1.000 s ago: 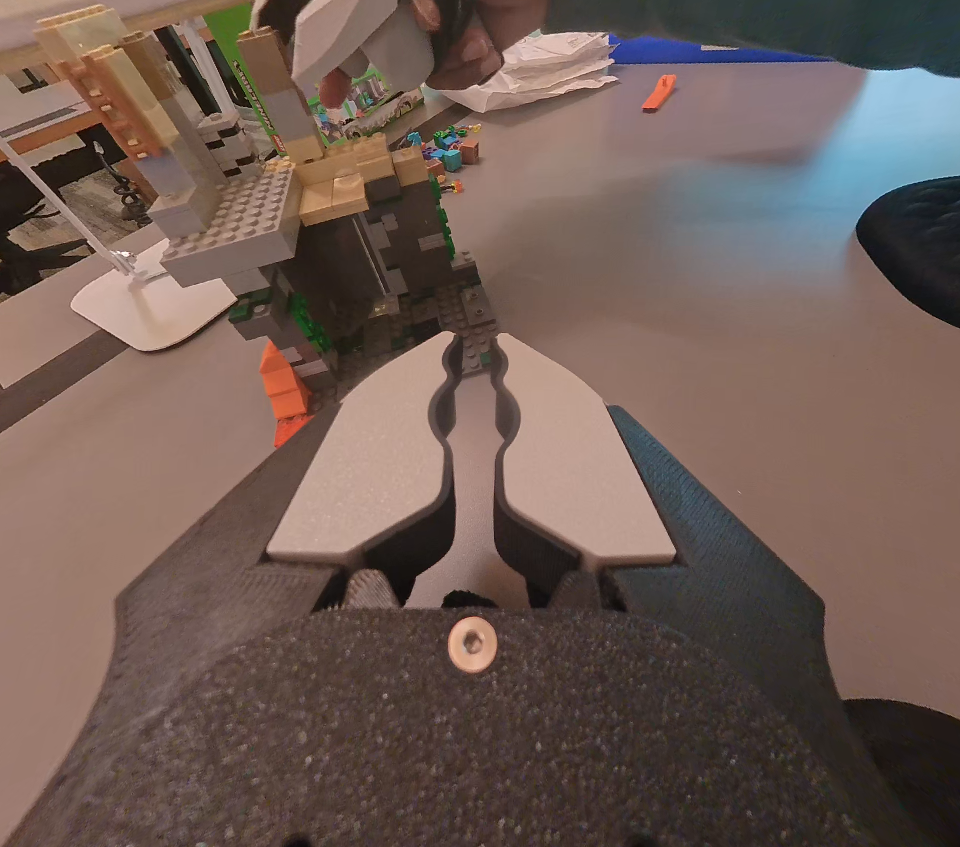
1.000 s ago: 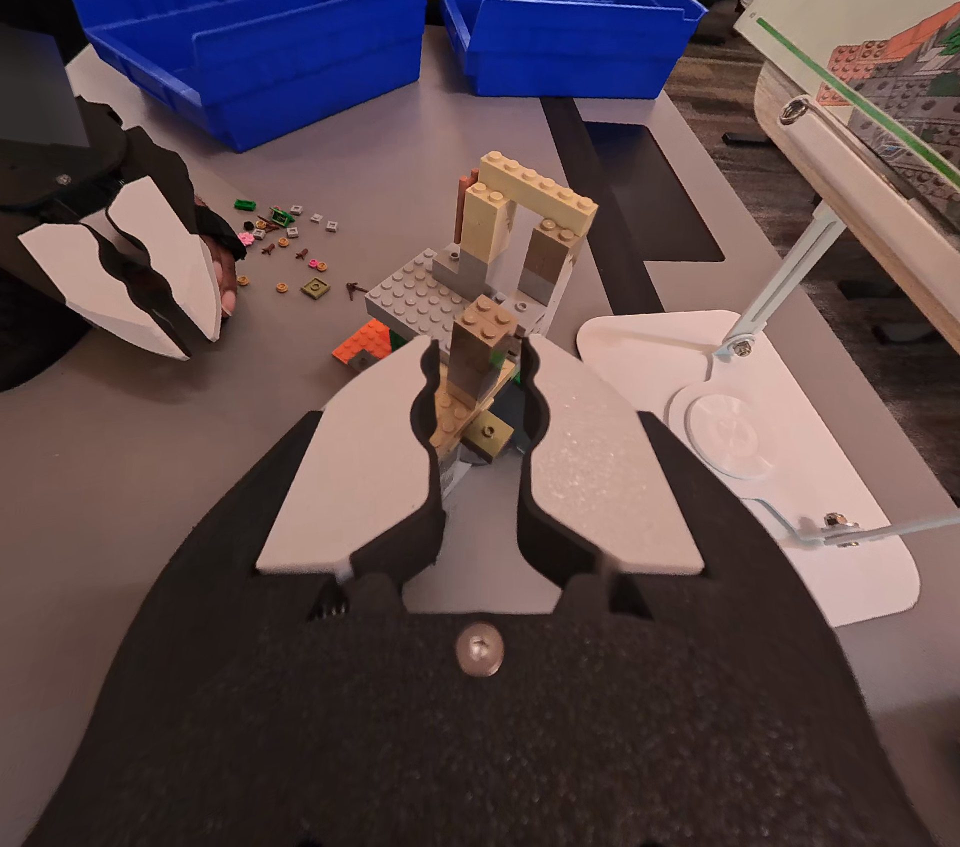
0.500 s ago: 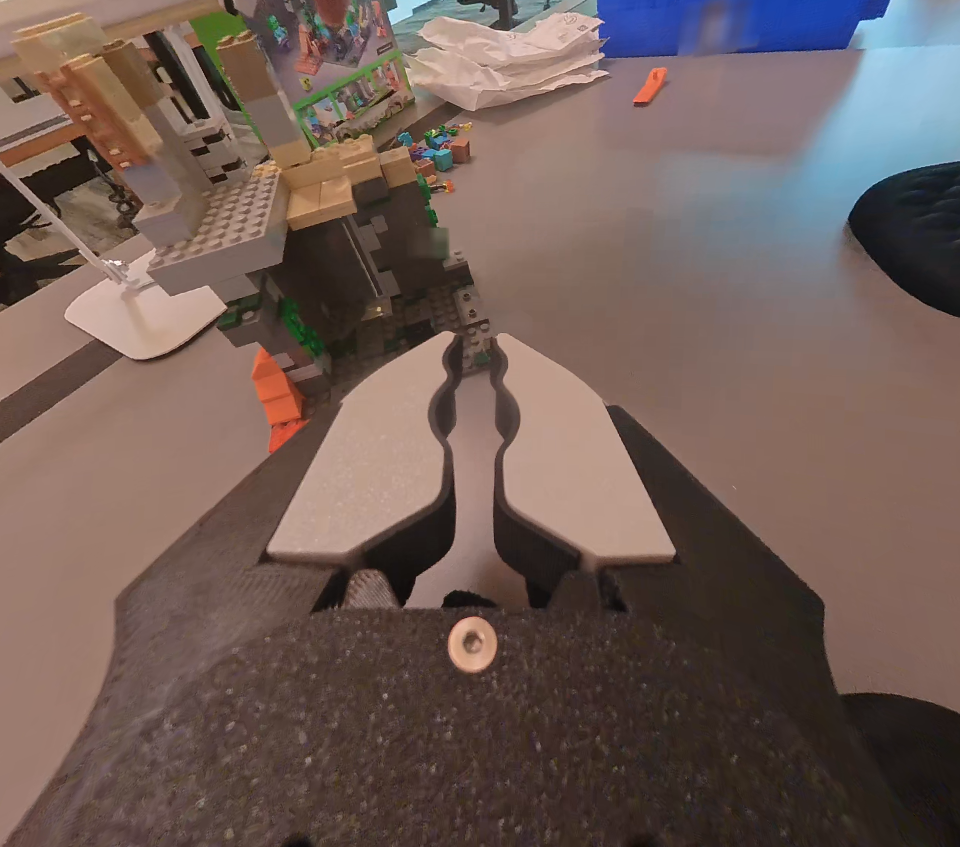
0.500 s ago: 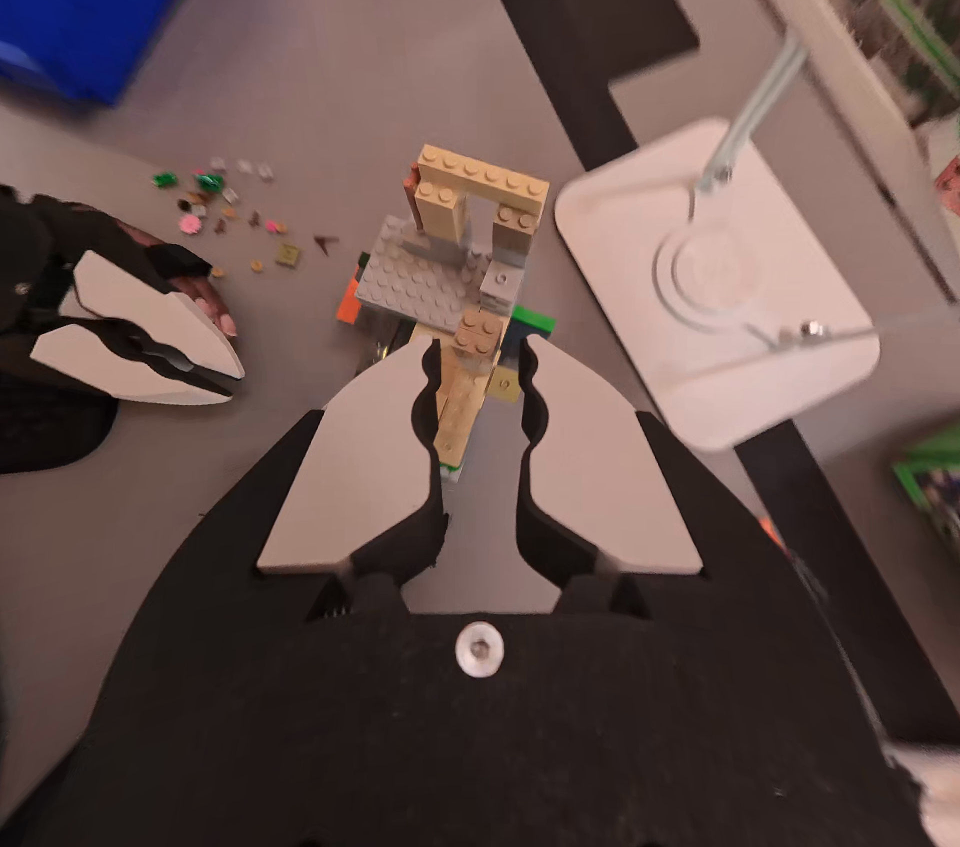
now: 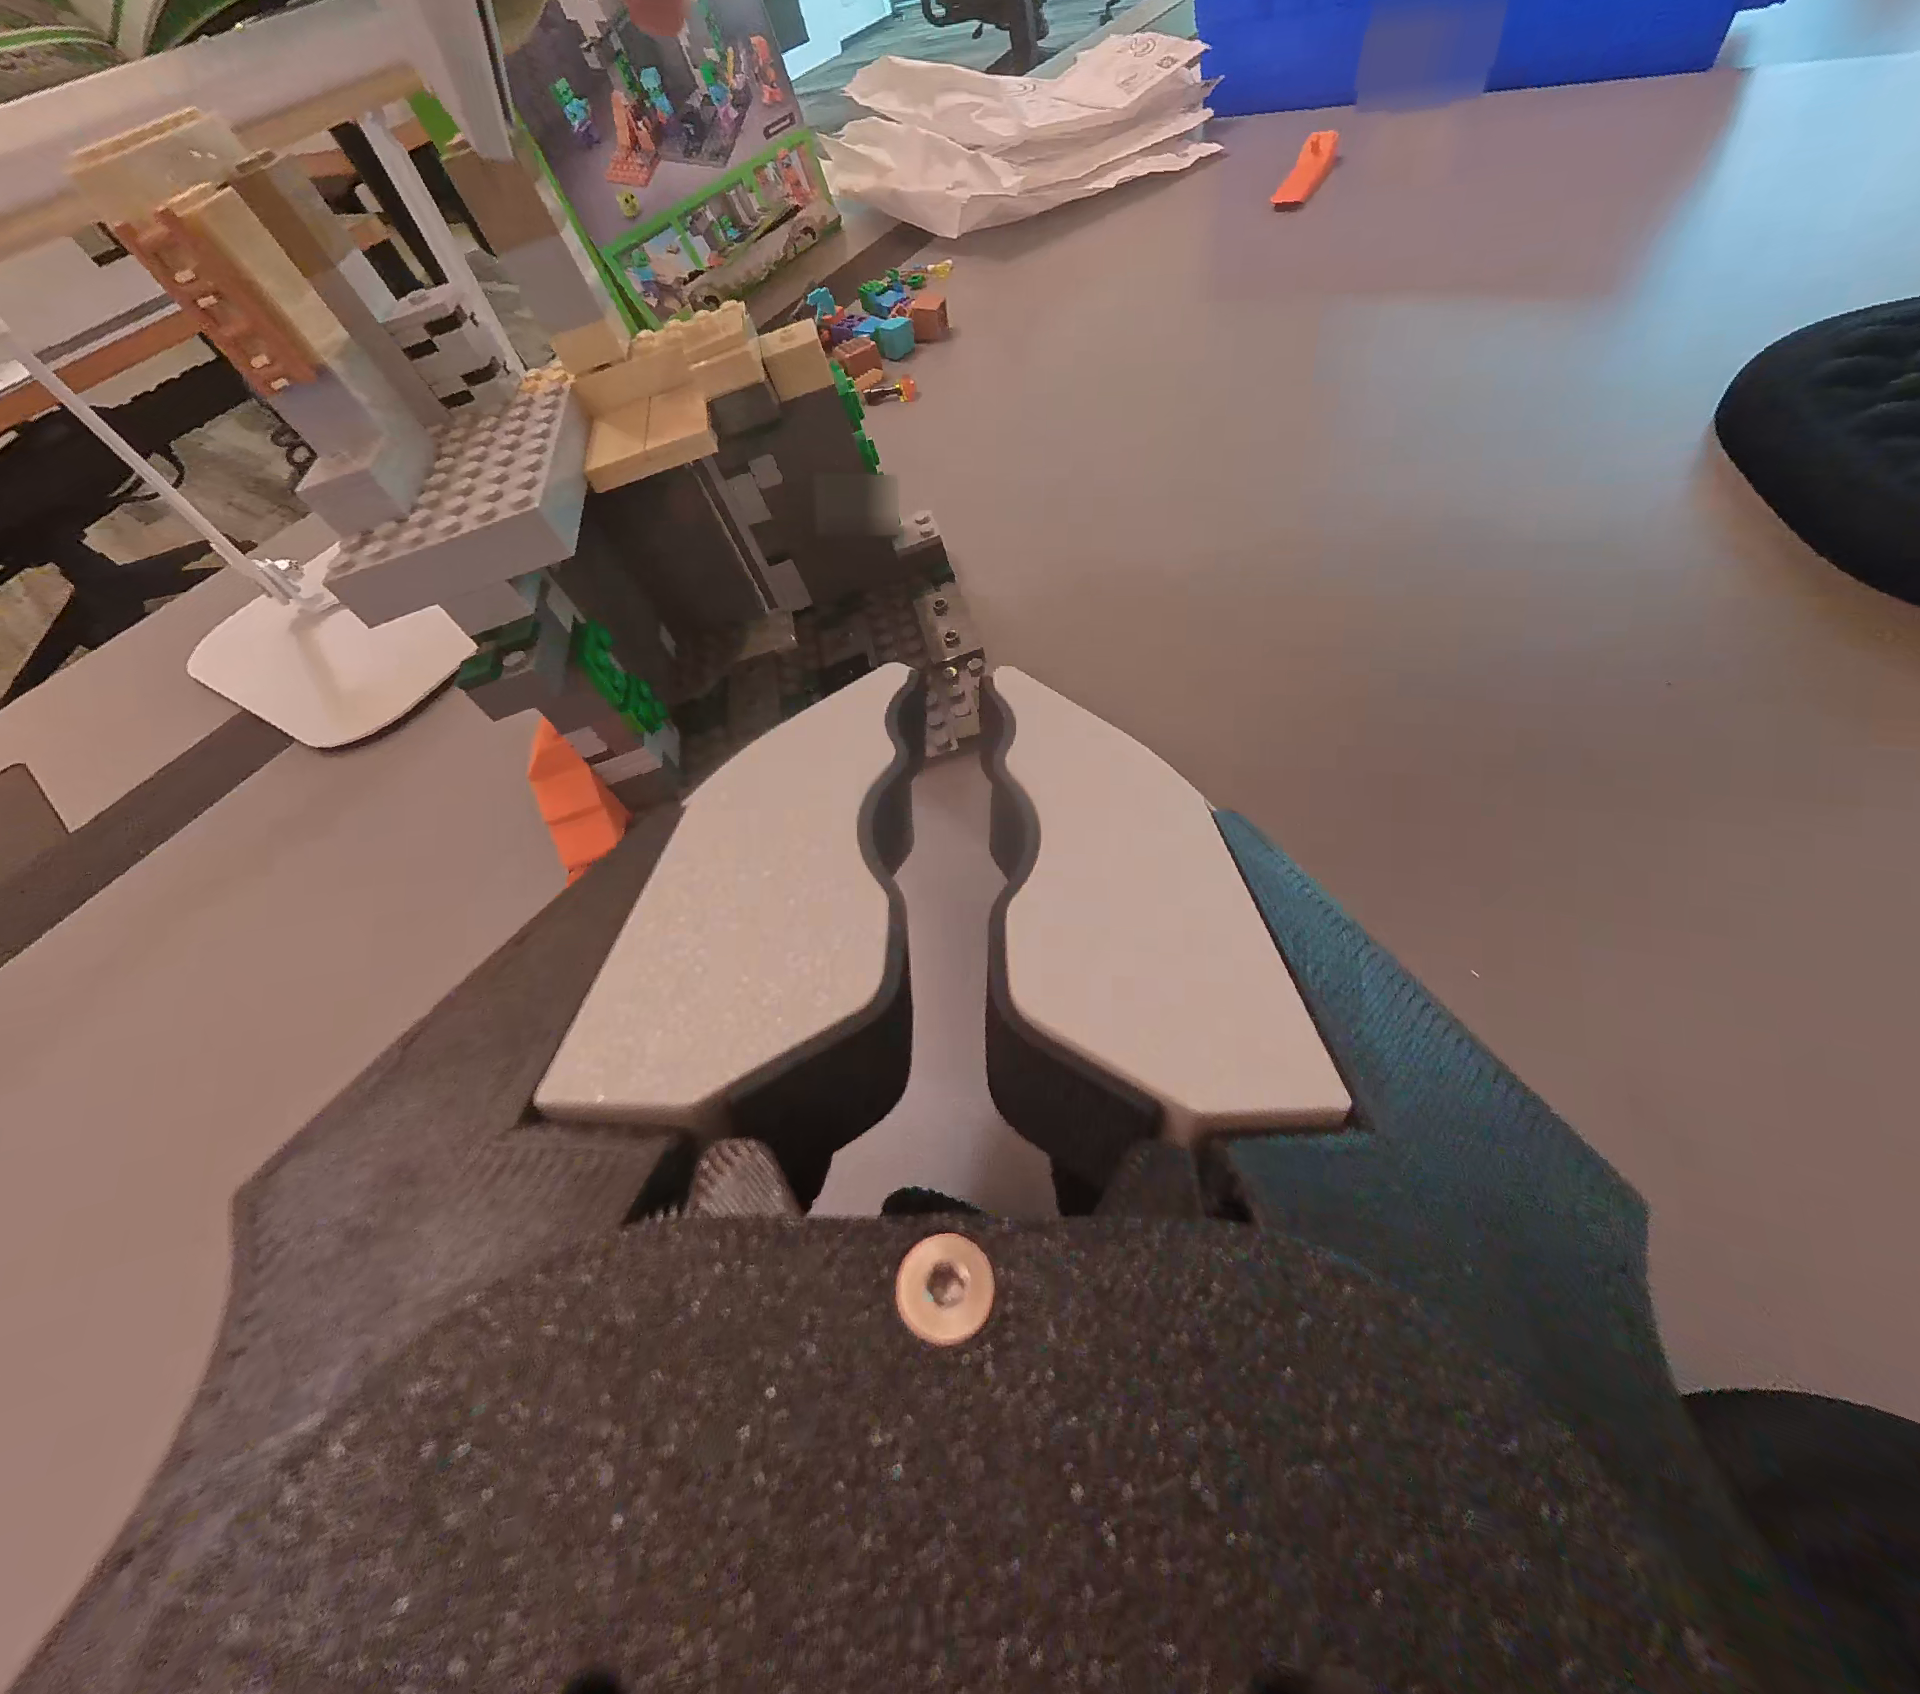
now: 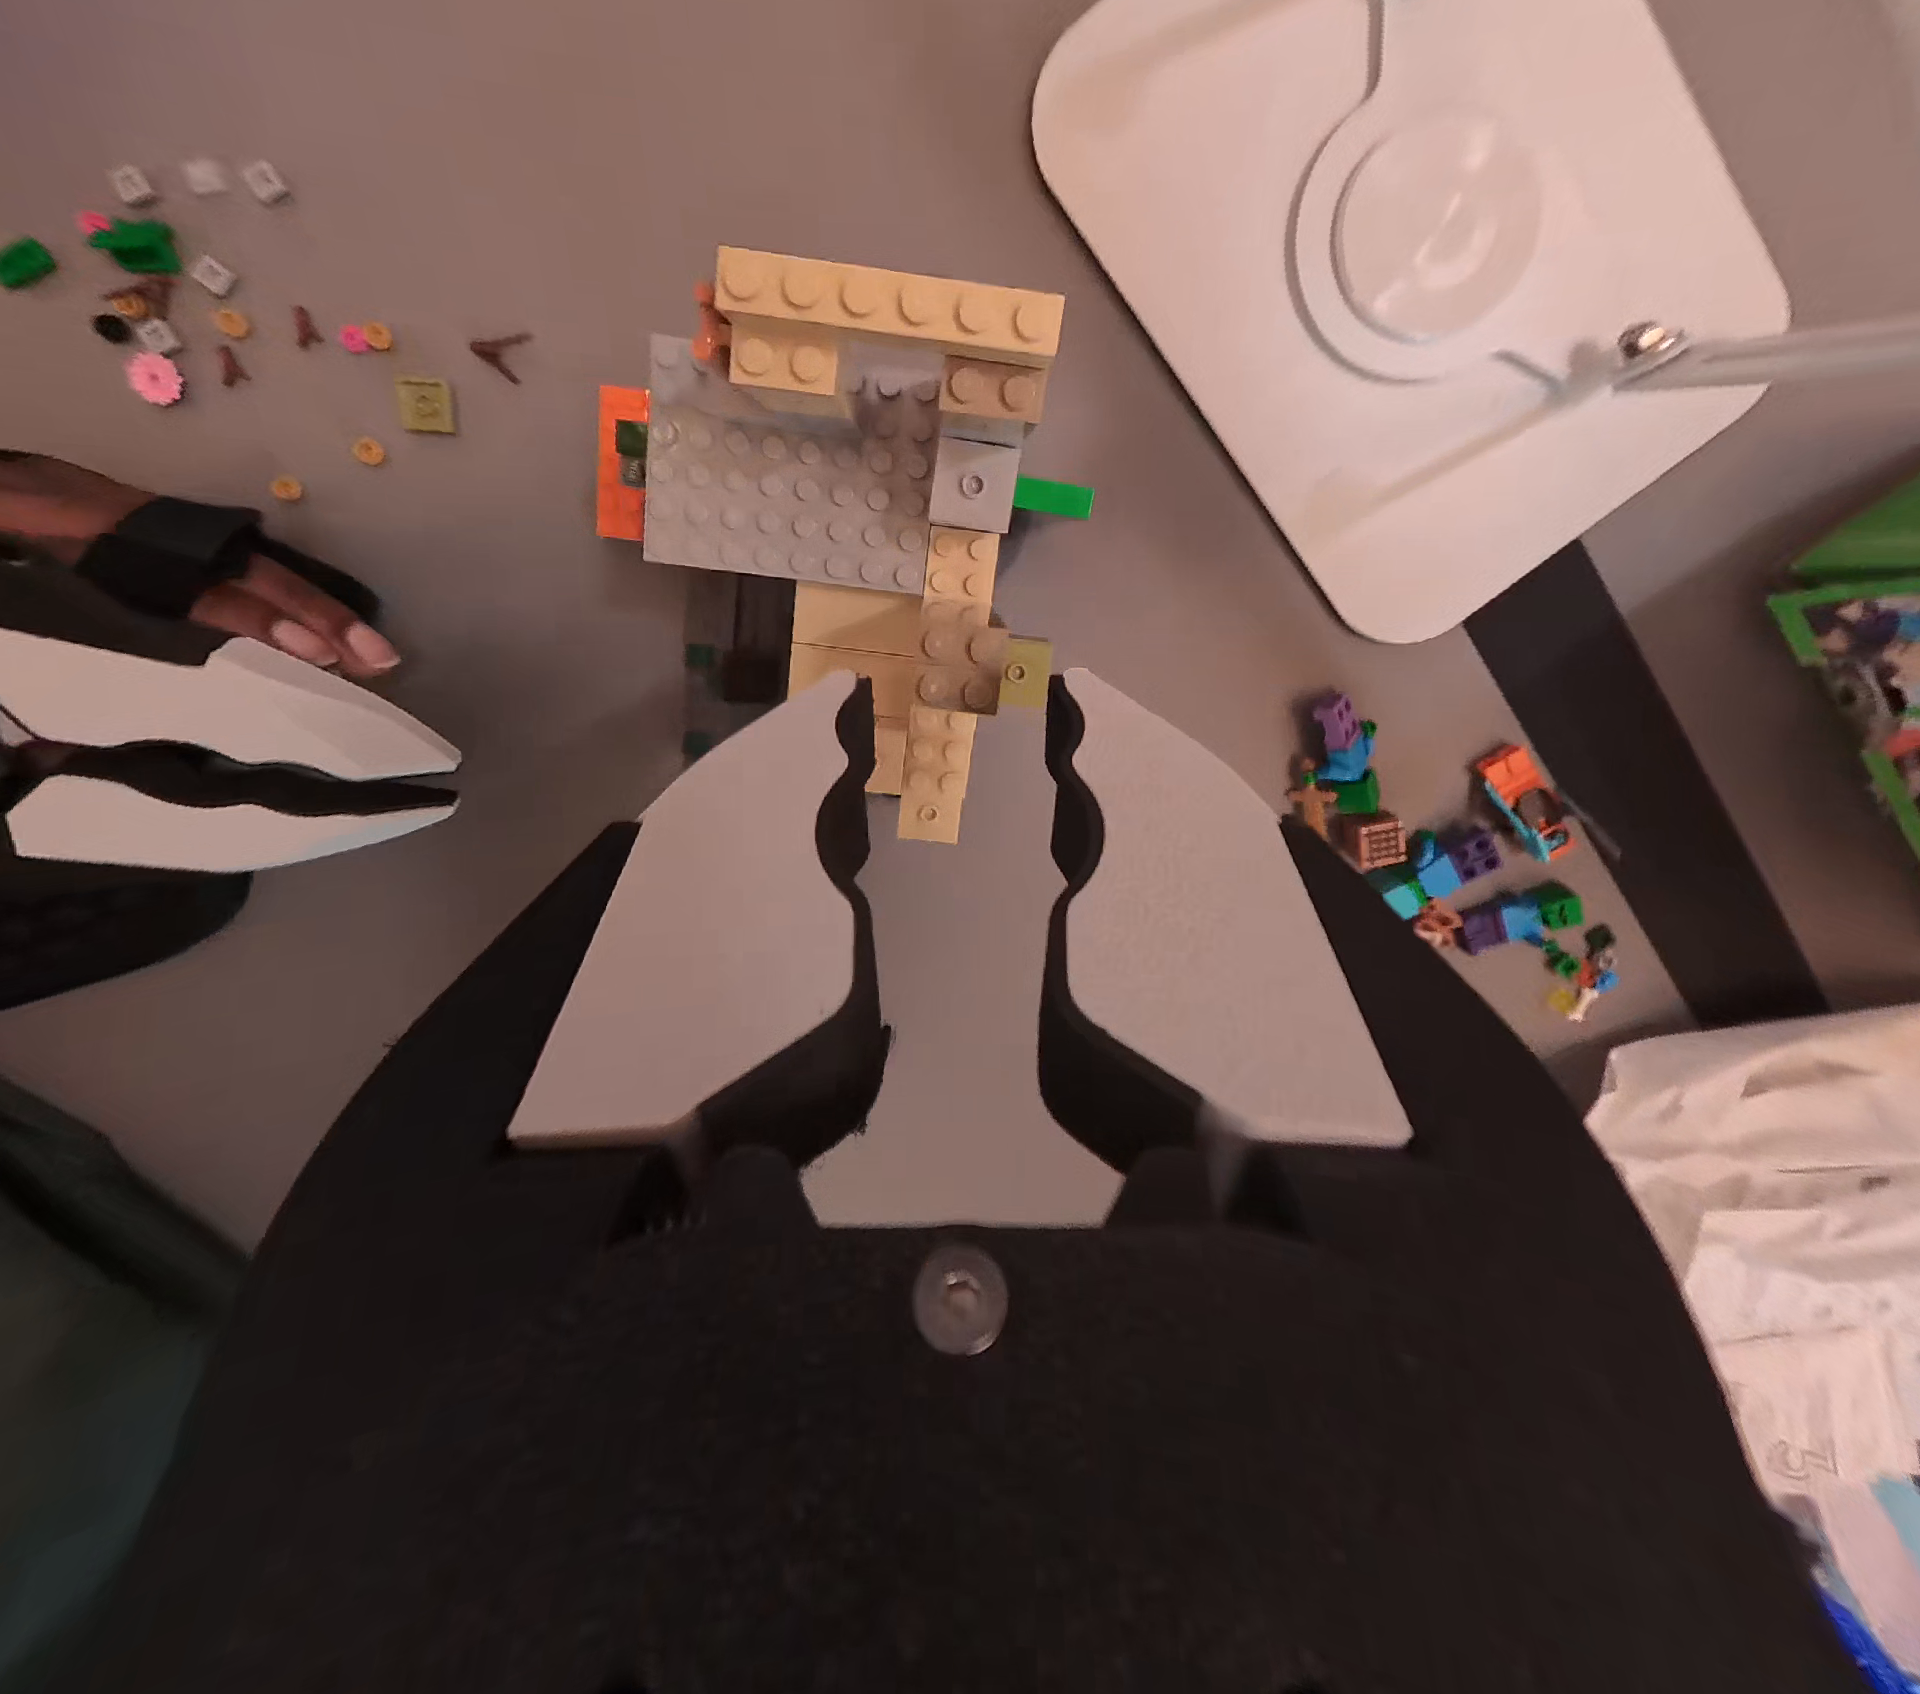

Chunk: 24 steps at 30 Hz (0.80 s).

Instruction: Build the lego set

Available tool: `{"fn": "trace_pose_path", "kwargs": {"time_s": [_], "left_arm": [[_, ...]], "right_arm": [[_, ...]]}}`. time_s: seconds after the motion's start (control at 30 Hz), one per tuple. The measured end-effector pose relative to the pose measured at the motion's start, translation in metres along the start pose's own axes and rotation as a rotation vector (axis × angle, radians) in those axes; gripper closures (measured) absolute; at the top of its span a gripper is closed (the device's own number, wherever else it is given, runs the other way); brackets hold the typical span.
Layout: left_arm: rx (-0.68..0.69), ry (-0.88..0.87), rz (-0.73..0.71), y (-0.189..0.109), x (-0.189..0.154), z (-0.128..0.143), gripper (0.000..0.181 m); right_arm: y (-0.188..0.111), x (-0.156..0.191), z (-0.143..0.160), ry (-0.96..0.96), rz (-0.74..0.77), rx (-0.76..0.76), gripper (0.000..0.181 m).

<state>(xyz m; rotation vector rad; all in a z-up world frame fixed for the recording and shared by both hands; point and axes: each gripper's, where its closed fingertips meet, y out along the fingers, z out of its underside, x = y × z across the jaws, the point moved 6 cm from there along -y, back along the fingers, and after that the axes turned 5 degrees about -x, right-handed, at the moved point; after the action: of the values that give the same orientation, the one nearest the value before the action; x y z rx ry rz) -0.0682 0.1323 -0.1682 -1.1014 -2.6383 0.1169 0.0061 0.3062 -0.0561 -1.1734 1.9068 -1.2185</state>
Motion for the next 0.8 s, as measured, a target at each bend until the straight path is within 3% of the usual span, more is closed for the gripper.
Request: {"fn": "trace_pose_path", "kwargs": {"time_s": [0.2,0.8], "left_arm": [[0.002,0.009,0.004,0.0002,-0.0012,-0.0003,0.172],[0.007,0.014,0.002,0.0006,-0.0015,0.0003,0.172]], "right_arm": [[0.0072,0.0009,0.0001,0.012,0.009,0.036,0.164],[0.0083,0.0022,0.0057,-0.003,0.028,0.025,0.164]]}}
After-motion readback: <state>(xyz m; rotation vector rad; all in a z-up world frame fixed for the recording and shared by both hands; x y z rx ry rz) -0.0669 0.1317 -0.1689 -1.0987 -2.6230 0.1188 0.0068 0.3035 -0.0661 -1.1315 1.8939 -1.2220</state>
